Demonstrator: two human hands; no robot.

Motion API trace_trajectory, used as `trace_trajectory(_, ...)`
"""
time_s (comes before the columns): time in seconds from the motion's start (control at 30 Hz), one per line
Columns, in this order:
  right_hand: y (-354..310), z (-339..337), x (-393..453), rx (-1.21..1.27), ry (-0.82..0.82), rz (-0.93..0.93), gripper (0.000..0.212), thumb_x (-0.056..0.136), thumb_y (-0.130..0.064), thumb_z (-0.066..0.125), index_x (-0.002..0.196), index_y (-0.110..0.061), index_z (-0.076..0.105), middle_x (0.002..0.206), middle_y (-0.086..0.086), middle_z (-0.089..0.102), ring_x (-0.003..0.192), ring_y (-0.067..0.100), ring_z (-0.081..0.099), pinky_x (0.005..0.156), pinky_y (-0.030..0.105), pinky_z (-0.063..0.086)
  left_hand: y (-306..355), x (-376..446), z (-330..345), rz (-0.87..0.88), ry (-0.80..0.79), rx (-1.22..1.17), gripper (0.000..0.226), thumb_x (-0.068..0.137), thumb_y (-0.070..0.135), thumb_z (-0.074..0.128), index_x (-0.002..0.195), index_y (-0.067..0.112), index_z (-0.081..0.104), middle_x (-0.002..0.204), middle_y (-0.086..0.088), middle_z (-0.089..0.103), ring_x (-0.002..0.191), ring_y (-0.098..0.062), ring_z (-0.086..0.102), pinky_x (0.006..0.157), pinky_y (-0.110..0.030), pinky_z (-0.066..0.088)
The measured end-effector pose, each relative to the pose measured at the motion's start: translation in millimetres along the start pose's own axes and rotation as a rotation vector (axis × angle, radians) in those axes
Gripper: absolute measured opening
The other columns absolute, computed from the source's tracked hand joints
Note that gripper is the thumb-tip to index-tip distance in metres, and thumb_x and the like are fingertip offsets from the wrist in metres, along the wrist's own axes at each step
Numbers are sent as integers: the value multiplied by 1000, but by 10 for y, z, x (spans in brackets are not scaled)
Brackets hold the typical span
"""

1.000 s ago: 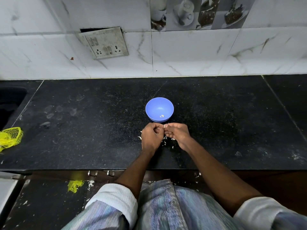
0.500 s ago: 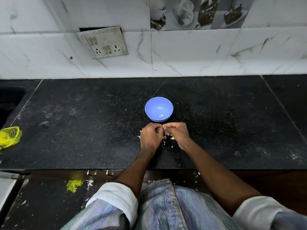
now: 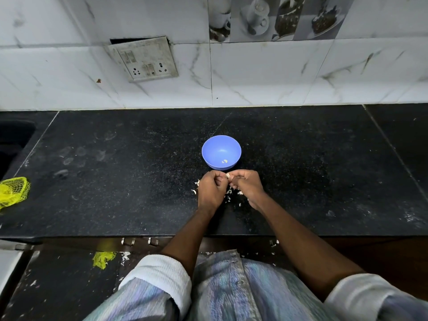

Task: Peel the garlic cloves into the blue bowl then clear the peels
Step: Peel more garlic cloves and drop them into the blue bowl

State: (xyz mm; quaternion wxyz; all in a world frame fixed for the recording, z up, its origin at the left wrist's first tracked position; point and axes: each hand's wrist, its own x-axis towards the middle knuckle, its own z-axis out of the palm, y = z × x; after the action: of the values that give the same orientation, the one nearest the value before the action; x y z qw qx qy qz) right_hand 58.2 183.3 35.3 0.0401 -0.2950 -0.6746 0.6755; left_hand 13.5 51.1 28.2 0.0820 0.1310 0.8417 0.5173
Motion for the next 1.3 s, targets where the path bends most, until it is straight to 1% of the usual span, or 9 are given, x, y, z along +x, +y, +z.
trace_trajectory(0.17, -2, -5, 5, 59, -1, 47, 16, 98, 3, 58, 102, 2, 74, 73, 6, 70, 61, 7, 59, 58, 17, 48, -1, 15, 21, -43, -1, -31, 9, 96, 14, 66, 91, 15, 74, 82, 3, 74, 78, -17, 69, 66, -12, 48)
trace_trajectory(0.4, 33, -33, 68, 112, -6, 105, 17, 101, -5, 58, 102, -3, 74, 83, 8, 72, 69, 11, 62, 65, 23, 53, -44, 27, 23, -74, 3, -9, 17, 96, 27, 65, 84, 16, 71, 75, 3, 71, 75, -21, 67, 71, -39, 56)
trace_trajectory(0.5, 23, -60, 57, 120, -2, 113, 15, 98, -1, 60, 104, -1, 73, 86, 11, 74, 68, 11, 63, 65, 23, 53, -23, 25, 4, -57, 26, 52, 19, 87, 22, 79, 73, 20, 67, 68, 6, 67, 65, -12, 63, 64, -29, 54)
trace_trajectory(0.57, 22, -76, 44, 104, 10, 112, 13, 96, 0, 62, 103, 0, 73, 81, 10, 73, 67, 10, 63, 63, 21, 52, -19, 17, -4, -55, 17, 63, 20, 83, 11, 81, 79, 24, 66, 73, 9, 68, 66, -5, 62, 64, -22, 51)
trace_trajectory(0.63, 33, -87, 41, 62, 21, 97, 11, 96, -1, 63, 101, 0, 73, 78, 8, 72, 65, 10, 62, 59, 19, 51, -23, 13, 2, -49, -18, 30, 22, 86, 3, 75, 90, 24, 70, 78, 10, 70, 69, -4, 64, 68, -26, 55)
trace_trajectory(0.8, 46, -77, 57, -52, 0, 91, 24, 102, -6, 51, 96, 5, 71, 75, 8, 67, 63, 11, 58, 59, 22, 49, 13, -1, 17, -58, -19, 75, 6, 92, 24, 77, 90, 29, 75, 75, 16, 73, 70, -1, 68, 66, -29, 57)
trace_trajectory(0.93, 14, -67, 48, -73, -10, 95, 25, 101, -7, 47, 85, -2, 66, 72, 10, 63, 62, 16, 54, 55, 25, 45, 56, -1, 11, -91, 23, 138, 24, 82, 37, 86, 70, 27, 67, 66, 16, 69, 62, 0, 63, 56, -18, 46)
trace_trajectory(1.13, 96, -63, 63, -178, -28, 36, 29, 103, -14, 51, 80, -10, 68, 72, 1, 68, 64, 15, 56, 55, 25, 46, -14, 33, 69, -2, -102, -59, 30, 84, 0, 79, 102, 23, 74, 89, 9, 74, 78, -9, 70, 76, -29, 60)
trace_trajectory(1.3, 136, -96, 53, -244, -21, -12, 25, 99, -21, 65, 79, -9, 75, 65, 0, 68, 61, 12, 58, 54, 24, 48, -87, 48, 58, -2, -80, -116, 21, 87, -2, 77, 92, 18, 82, 83, 8, 79, 77, -11, 75, 79, -33, 63)
